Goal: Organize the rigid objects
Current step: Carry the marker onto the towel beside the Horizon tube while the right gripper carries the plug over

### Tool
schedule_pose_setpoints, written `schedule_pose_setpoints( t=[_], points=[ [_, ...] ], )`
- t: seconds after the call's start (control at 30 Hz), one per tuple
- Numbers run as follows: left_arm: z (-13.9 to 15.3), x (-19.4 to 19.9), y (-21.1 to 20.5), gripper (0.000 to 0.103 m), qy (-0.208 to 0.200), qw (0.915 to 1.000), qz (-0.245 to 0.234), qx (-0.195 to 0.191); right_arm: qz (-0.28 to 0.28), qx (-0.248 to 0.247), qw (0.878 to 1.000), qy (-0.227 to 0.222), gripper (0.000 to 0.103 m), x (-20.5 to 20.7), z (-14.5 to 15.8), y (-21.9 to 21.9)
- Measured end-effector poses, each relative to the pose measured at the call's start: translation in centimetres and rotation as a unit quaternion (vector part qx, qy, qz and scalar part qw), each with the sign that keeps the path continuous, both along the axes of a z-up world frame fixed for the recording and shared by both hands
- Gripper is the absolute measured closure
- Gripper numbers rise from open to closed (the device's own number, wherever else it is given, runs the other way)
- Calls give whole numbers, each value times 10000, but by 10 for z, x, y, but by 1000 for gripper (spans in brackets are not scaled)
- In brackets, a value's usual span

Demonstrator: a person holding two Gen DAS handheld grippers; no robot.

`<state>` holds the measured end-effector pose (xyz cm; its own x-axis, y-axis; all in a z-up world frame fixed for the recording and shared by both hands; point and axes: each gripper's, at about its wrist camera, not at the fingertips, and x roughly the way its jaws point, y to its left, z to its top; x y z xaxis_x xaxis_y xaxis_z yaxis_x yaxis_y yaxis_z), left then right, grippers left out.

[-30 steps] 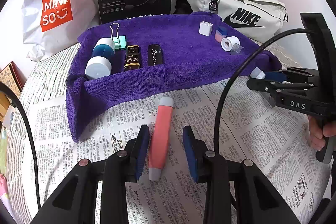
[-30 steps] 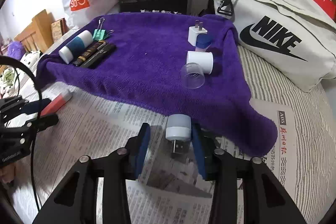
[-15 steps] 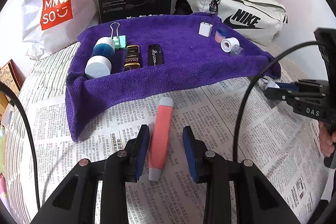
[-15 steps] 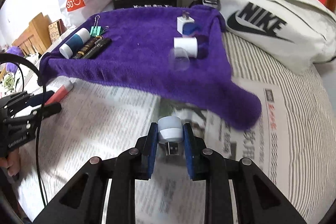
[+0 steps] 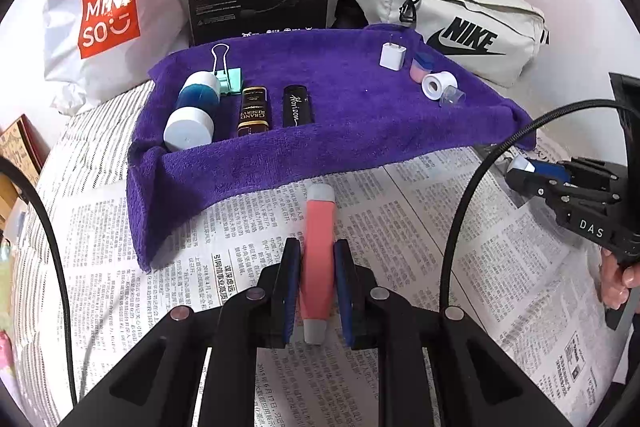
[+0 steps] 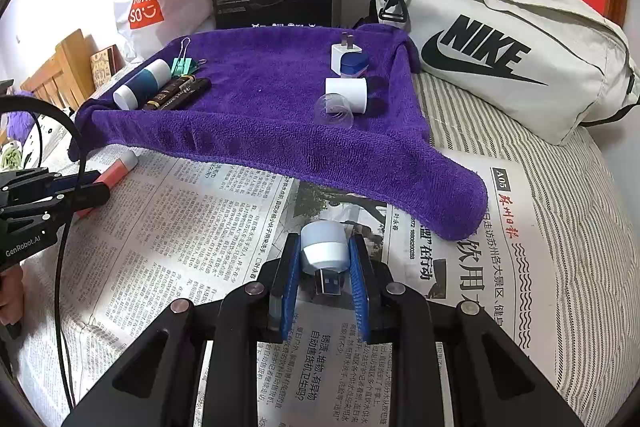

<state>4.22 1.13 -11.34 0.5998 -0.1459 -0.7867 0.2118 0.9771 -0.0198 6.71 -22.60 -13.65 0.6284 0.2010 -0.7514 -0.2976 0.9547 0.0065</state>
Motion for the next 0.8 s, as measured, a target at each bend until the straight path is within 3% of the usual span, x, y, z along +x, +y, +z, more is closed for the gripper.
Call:
schedule_pose_setpoints(
  t=[0.6, 0.8],
  points=[
    [-1, 3, 2, 87, 90, 9999, -76, -15, -57, -235, 9997, 32, 80, 0, 3, 6],
    [8, 0, 7, 87, 103, 9998, -45, -138, 84, -125, 9999, -78, 80, -5, 24, 9]
  ],
)
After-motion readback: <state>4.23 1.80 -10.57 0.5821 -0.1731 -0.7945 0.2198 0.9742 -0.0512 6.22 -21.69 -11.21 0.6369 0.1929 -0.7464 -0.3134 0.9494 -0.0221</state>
